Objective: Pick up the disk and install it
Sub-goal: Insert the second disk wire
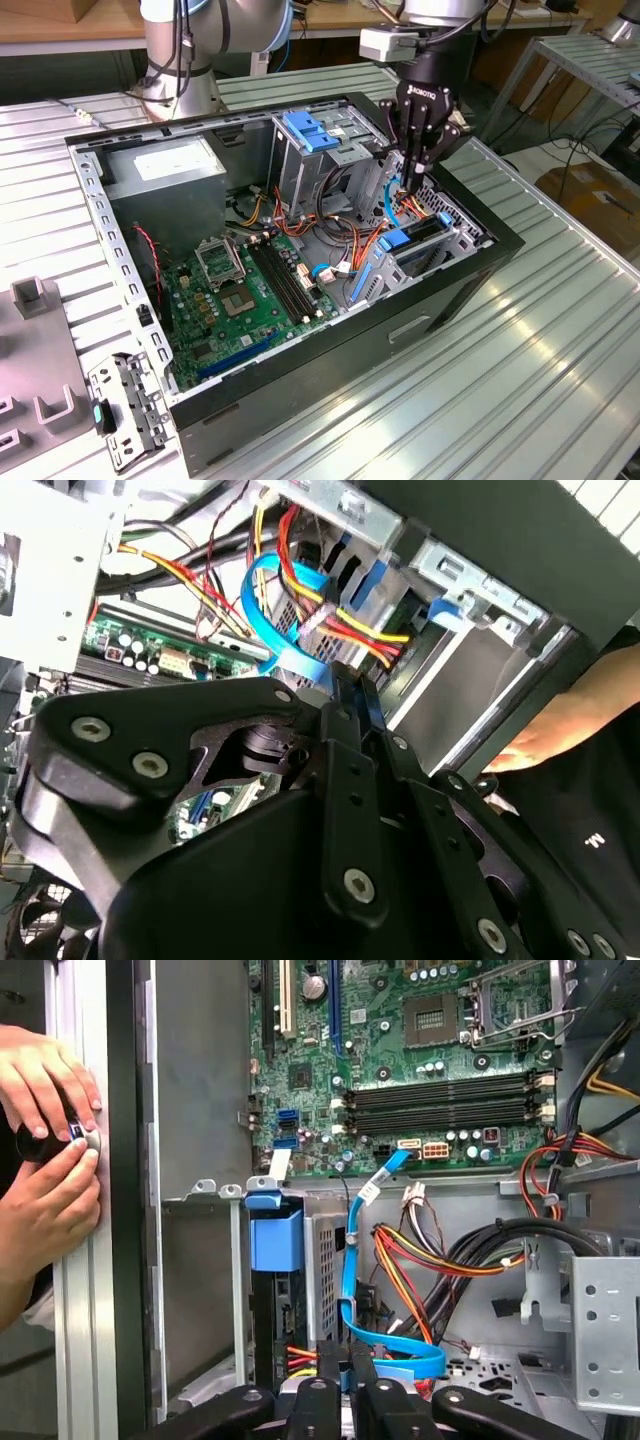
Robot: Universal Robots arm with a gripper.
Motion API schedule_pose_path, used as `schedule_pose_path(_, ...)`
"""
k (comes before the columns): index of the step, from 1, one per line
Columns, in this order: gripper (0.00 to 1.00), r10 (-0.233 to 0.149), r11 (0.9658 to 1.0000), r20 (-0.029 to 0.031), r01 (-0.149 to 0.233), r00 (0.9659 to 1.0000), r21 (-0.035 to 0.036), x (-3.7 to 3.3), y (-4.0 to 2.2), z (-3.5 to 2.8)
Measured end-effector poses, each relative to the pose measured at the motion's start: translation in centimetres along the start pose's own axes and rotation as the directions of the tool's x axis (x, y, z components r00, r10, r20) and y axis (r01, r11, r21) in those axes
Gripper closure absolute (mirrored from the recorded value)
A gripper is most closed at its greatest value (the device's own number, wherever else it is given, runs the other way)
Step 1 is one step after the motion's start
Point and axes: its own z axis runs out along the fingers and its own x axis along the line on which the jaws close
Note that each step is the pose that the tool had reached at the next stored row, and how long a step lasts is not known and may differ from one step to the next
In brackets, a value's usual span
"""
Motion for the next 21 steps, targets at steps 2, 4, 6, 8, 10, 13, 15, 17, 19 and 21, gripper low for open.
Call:
schedule_pose_path(2,0.84,0.001,1.0000,0.0001,-0.001,1.0000,0.0036,0.10,0.71,0.04)
schedule_pose_path(4,0.84,0.003,1.0000,0.0002,-0.003,1.0000,0.0075,0.18,1.36,0.07)
schedule_pose_path(6,0.84,0.004,0.9999,0.0004,-0.004,1.0000,0.0105,0.29,1.91,0.12)
schedule_pose_path(8,0.84,0.004,0.9999,0.0005,-0.004,1.0000,0.0113,0.34,2.09,0.13)
schedule_pose_path(10,0.84,0.004,0.9999,0.0005,-0.004,1.0000,0.0114,0.34,2.10,0.13)
schedule_pose_path(13,0.84,0.004,0.9999,0.0005,-0.004,1.0000,0.0114,0.35,2.11,0.14)
schedule_pose_path(15,0.84,0.004,0.9999,0.0005,-0.004,1.0000,0.0114,0.35,2.11,0.14)
schedule_pose_path(17,0.84,0.004,0.9999,0.0005,-0.004,1.0000,0.0114,0.36,2.12,0.14)
schedule_pose_path(19,0.84,0.004,0.9999,0.0017,-0.004,1.0000,0.0114,0.47,2.12,0.17)
schedule_pose_path(21,0.84,0.004,0.9999,0.0079,-0.004,1.0000,0.0116,1.03,2.09,0.38)
